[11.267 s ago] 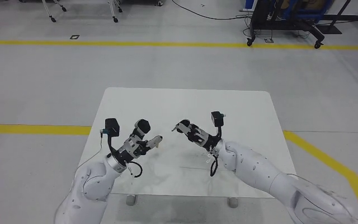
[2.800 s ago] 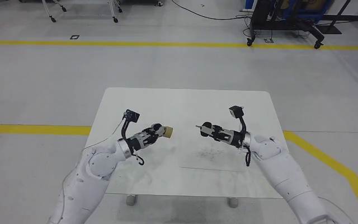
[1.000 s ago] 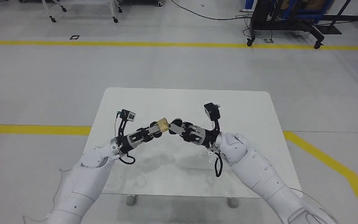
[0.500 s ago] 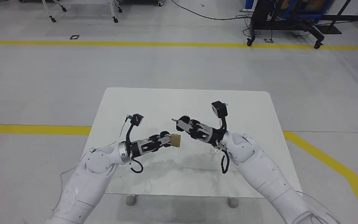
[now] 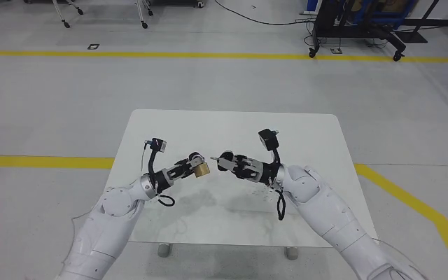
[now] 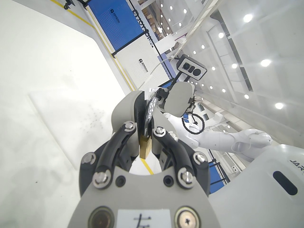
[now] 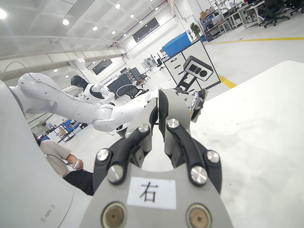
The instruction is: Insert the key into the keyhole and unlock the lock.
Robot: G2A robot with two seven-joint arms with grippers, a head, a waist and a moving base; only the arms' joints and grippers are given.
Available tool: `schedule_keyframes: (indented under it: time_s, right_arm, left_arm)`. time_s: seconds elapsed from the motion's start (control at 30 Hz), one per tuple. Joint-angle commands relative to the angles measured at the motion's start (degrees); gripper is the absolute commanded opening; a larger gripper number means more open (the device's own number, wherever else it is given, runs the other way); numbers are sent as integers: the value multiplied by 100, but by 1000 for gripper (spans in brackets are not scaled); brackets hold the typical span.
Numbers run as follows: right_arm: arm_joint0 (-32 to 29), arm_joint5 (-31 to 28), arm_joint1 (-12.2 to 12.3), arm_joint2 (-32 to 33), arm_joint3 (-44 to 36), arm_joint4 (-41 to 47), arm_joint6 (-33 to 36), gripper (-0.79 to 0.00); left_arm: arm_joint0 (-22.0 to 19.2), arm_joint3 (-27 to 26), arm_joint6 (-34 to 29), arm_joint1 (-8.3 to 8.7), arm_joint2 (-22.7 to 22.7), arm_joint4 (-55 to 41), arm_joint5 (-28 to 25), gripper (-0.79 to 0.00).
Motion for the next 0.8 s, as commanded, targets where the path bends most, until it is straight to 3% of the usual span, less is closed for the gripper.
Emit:
schedule_keyframes:
  time_s: [0.0,0.1,0.17,0.3,0.47,0.77]
  right_arm:
    - [2,-6,-1,-4,4,10,-1,-785]
    - [-34,60,-2,-34,-26,6,25,-785]
    - [-140,340,13,24,-120,-20,-51,-785]
    - [-531,940,83,124,-329,801,140,-785]
    - [-1101,2067,261,606,-820,1442,525,-785]
    - [-1144,2122,275,647,-878,1436,536,-785]
  left_arm:
    - [-4,-13,93,7,-32,163,53,-785]
    - [179,-251,539,9,6,642,715,-785]
    - [213,-408,679,7,60,723,1643,-785]
    - [205,-594,747,-34,158,267,2537,-785]
    - [50,-390,846,-108,207,-432,2581,-785]
    - [41,-368,1124,-118,203,-290,2664,-785]
